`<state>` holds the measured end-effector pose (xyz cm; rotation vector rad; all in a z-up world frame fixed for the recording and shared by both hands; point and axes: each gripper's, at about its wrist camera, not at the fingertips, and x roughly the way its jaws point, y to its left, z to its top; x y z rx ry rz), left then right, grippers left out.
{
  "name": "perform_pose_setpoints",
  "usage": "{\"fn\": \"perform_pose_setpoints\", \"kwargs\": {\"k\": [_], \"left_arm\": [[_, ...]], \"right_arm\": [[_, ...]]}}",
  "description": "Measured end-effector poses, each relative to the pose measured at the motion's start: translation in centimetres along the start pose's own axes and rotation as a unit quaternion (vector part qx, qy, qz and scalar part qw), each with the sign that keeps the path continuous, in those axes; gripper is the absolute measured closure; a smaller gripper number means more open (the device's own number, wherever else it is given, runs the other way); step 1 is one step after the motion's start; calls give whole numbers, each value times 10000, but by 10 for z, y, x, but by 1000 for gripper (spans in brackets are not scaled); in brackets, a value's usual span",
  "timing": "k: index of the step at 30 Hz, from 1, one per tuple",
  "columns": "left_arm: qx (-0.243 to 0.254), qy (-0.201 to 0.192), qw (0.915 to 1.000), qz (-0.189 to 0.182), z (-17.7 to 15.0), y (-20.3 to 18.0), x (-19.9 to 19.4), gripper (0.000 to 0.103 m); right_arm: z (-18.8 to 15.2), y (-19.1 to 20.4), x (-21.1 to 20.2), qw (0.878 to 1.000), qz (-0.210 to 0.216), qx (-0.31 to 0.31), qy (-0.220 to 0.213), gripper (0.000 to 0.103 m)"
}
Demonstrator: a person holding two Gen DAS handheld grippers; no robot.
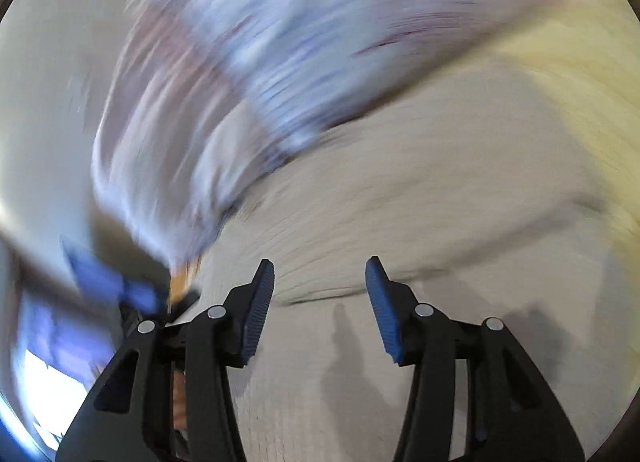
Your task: Fold small clothes
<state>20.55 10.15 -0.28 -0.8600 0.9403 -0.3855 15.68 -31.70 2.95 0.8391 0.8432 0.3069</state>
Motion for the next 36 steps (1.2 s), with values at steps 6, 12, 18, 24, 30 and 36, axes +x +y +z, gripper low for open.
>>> {"fn": "perform_pose_setpoints", "kwargs": {"k": [6, 12, 18, 24, 30, 36], "left_arm": [[-44, 78, 9999, 131, 9, 1, 14, 51], [56, 147, 9994, 312, 25, -1, 30, 86], [713, -257, 9964, 392, 43, -18, 18, 95], [953, -164, 9891, 1108, 39, -5, 19, 95], [1123, -163, 9859, 1227, 32, -4, 12, 79], [1187, -692, 9846, 1081, 22, 10, -65, 39]], "right_arm": [[3, -66, -18, 9916, 35, 1276, -221, 56], [16, -79, -17, 9862, -236, 1441, -774, 70], [16, -69, -28, 9873, -227, 1036, -1183, 93], [1, -67, -12, 9896, -755, 791, -935, 94], [-7, -48, -24, 9835, -1370, 320, -1134, 72], [-20, -24, -45, 9764, -1571, -168, -1474, 48]]}}
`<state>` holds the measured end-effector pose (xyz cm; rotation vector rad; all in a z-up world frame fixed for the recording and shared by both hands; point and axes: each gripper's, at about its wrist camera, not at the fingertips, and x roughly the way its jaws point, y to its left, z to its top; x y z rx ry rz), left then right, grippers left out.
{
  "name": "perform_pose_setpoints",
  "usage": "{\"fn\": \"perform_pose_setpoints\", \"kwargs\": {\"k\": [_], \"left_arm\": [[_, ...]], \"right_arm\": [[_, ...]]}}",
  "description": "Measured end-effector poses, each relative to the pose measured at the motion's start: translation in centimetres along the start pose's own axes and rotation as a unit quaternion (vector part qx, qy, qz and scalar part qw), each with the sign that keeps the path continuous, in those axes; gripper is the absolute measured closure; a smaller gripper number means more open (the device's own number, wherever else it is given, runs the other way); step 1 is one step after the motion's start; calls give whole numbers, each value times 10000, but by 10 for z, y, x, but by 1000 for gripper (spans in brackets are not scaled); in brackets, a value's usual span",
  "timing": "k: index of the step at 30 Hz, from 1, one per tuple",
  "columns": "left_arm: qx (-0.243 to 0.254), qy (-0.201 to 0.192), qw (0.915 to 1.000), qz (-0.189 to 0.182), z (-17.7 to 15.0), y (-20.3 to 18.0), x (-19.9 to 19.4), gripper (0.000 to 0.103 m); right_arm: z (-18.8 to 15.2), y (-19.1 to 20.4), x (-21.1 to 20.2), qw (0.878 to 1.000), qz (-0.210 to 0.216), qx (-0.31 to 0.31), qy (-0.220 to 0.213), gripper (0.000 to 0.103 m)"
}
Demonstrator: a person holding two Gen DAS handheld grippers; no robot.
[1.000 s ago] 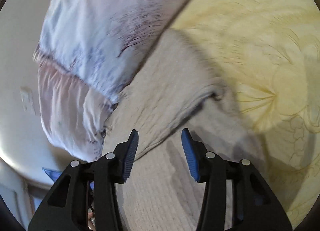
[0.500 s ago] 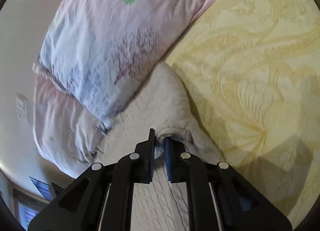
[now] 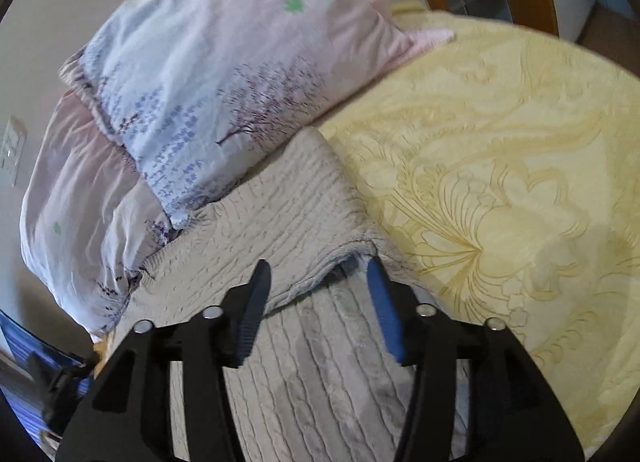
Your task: Fold small clothes
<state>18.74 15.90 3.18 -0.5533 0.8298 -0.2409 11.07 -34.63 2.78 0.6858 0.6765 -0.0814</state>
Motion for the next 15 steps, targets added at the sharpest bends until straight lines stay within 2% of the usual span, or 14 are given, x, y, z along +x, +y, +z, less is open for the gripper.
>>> {"fn": "perform_pose_setpoints", "kwargs": {"k": [2, 5, 9, 11, 15], "left_arm": [[-186, -226, 9995, 133, -2, 23, -30, 39], [-704, -547, 9946, 528, -4, 70, -71, 39], [-1693, -794, 9775, 978, -6, 136, -104, 41], [-2161, -833, 9679, 976, -7, 161, -110, 45], [-2896, -982, 9495, 705, -5, 197, -112, 55]], "right_arm": [[-2, 9, -2, 9998, 107, -182, 12, 46], [-9, 26, 1, 9977, 400, -505, 219, 45], [-24, 47, 12, 9925, 684, -851, 558, 45], [-30, 53, 16, 9905, 770, -911, 680, 45], [-39, 59, 17, 9879, 815, -1051, 801, 45]]}}
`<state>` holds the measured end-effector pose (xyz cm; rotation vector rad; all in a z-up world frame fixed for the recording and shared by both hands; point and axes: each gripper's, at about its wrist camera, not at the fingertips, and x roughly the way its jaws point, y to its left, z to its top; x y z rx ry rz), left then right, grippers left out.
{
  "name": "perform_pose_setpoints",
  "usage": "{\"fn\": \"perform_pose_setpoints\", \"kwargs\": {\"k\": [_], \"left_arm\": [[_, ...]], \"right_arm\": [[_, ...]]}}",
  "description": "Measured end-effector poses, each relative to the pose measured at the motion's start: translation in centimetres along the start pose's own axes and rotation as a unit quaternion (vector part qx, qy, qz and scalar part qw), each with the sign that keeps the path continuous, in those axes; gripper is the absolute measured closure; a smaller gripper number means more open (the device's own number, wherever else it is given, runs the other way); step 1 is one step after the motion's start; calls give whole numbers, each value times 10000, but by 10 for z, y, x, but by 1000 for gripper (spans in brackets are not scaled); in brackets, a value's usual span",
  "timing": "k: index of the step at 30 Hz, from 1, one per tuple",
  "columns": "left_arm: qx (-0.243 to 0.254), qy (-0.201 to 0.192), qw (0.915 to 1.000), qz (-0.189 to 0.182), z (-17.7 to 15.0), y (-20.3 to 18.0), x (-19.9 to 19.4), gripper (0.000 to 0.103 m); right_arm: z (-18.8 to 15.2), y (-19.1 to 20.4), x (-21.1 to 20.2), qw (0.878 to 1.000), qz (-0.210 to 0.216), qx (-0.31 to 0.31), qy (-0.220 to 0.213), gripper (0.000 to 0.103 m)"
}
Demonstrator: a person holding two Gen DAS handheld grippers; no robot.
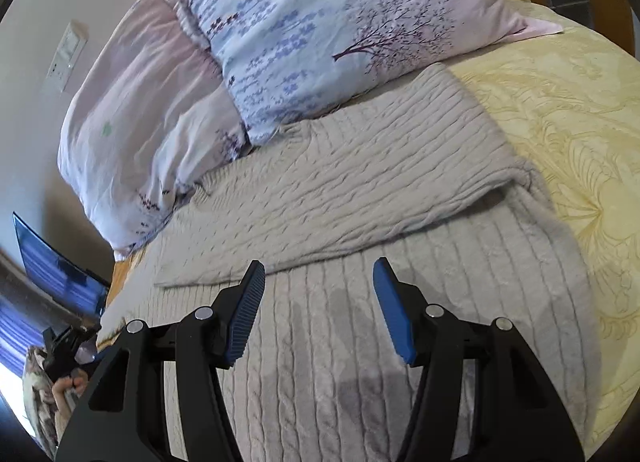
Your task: Fold small clothes
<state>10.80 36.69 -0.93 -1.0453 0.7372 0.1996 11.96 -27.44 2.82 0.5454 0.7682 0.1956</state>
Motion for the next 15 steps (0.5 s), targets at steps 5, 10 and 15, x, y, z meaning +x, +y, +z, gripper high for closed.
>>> {"fn": "perform_pose_setpoints", "kwargs": {"k": [5, 10, 15], "left_arm": [[-652, -138, 9972, -349, 16, 14, 9, 60], [-1100, -233, 9921, -552, 23, 19, 17, 70], [-1320, -249, 9895, -540, 24, 24, 21, 96]], "right_arm": [[-2, -1, -1, 10000, -33, -28, 38, 45], [-3, -2, 2, 9999, -35, -19, 98, 45], [-2, -1, 4, 9999, -9, -44, 141, 45]]}}
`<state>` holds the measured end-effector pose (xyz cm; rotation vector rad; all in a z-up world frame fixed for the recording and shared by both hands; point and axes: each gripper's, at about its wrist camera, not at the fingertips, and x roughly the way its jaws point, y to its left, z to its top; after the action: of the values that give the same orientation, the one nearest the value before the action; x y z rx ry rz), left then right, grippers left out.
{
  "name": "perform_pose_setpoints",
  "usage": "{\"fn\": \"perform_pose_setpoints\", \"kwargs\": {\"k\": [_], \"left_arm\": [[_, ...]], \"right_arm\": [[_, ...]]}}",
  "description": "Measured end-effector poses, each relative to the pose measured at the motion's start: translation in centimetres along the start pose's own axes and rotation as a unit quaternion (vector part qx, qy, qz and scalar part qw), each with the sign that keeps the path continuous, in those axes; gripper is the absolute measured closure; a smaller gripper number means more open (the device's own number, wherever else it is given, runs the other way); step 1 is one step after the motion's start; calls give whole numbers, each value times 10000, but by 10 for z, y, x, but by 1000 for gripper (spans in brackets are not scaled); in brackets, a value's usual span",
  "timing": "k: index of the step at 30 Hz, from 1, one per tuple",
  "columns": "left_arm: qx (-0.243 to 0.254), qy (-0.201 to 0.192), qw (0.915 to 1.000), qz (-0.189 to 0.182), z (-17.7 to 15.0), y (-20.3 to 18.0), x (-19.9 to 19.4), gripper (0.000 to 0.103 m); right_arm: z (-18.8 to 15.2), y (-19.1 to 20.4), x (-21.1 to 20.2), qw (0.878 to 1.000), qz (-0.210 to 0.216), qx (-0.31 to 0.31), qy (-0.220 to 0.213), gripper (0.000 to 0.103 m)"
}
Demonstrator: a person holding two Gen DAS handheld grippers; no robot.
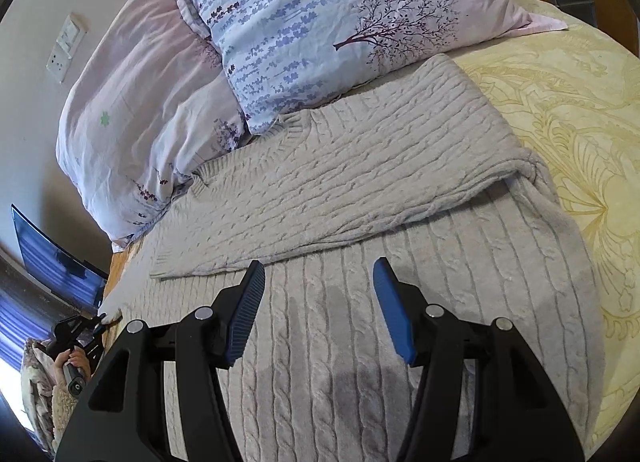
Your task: Fold small clothes
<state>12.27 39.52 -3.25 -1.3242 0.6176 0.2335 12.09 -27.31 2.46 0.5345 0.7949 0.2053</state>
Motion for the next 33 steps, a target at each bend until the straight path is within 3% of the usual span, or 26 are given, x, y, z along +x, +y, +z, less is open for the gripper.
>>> {"fn": "perform_pose_setpoints", "kwargs": {"k": [4, 8, 11, 14, 18, 21, 23, 27, 30, 32, 33], "left_arm": [[250, -136, 9990, -337, -10, -24, -10, 97], [544, 41, 9937, -975, -31, -65, -14, 97], [884, 290, 9850, -1453, -59, -102, -11, 97], [1168, 705, 9701, -2008, -98, -139, 3, 97], [1437, 1319, 9498, -2446, -159, -171, 31, 97], [1693, 1889, 9363, -2429, -214, -185, 64, 97], [1790, 2145, 9328, -2277, -241, -185, 82, 97], [2061, 2595, 9310, -1531, -291, -172, 121, 97], [2250, 2744, 9269, -1221, -301, -163, 124, 84], [2367, 2716, 9243, -1256, -296, -159, 114, 61], [2496, 2570, 9251, -1262, -289, -158, 103, 57]], "right_arm": [[2, 1, -1, 10000, 16, -22, -11, 45], [4, 0, -2, 10000, 24, -26, -28, 45], [5, -2, -5, 10000, 23, -35, -53, 45], [6, -2, -7, 10000, 18, -40, -84, 45], [7, -6, -9, 9999, 17, -26, -126, 45], [7, -8, -12, 9999, 7, -53, -156, 45], [8, -10, -13, 9998, -15, -73, -173, 45], [10, -11, -18, 9996, -109, -177, -205, 45], [15, -2, -21, 9988, -127, -430, -176, 45], [19, 8, -22, 9974, -132, -682, -175, 45], [21, 17, -22, 9959, -92, -888, -163, 45]]}}
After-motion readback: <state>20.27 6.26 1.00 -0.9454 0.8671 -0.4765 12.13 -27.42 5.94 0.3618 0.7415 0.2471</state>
